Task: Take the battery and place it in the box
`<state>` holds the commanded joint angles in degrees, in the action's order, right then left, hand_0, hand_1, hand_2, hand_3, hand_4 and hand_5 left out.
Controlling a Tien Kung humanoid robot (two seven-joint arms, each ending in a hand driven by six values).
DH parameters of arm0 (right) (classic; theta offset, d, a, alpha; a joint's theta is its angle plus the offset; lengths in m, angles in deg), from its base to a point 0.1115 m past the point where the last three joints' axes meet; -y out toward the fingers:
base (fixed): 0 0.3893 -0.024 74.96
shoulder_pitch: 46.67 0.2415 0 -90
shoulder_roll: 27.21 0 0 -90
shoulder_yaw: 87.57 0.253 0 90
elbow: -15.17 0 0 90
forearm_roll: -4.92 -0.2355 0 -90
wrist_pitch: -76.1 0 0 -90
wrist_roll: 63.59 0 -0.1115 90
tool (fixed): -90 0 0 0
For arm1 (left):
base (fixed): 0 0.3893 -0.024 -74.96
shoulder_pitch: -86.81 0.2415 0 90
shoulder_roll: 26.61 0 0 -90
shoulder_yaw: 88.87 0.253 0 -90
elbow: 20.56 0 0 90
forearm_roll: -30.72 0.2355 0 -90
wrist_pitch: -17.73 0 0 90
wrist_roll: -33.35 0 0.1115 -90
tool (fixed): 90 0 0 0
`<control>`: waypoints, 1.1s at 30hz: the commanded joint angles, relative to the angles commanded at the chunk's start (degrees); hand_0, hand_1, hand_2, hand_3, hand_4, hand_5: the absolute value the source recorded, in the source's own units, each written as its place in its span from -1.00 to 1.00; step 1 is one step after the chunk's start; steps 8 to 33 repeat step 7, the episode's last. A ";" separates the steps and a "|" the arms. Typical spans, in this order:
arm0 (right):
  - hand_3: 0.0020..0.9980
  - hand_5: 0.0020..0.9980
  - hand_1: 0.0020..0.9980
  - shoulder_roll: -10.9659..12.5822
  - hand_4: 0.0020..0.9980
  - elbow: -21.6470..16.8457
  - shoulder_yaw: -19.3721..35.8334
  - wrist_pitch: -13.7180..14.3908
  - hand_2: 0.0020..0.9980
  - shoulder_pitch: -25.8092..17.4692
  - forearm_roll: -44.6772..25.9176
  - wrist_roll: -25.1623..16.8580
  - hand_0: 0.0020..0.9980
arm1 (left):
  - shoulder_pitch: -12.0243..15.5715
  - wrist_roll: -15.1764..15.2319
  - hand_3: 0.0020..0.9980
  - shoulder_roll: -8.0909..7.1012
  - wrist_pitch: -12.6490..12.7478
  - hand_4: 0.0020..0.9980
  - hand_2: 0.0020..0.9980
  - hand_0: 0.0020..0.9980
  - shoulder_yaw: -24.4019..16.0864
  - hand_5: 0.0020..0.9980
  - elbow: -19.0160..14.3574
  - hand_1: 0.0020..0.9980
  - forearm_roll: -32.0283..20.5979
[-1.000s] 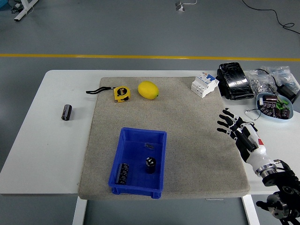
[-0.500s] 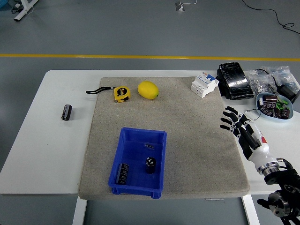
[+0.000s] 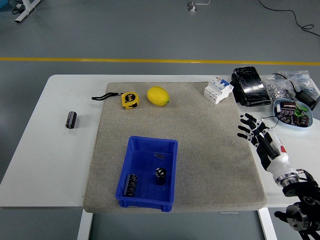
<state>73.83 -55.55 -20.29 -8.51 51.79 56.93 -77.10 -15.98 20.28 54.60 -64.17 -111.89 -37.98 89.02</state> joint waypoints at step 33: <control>0.71 0.42 0.55 -0.09 1.00 0.26 -0.45 -0.08 0.65 -0.13 -0.12 -0.12 0.50 | 1.44 -0.50 0.28 0.90 2.34 0.31 0.36 0.38 2.51 0.36 0.57 0.32 -3.82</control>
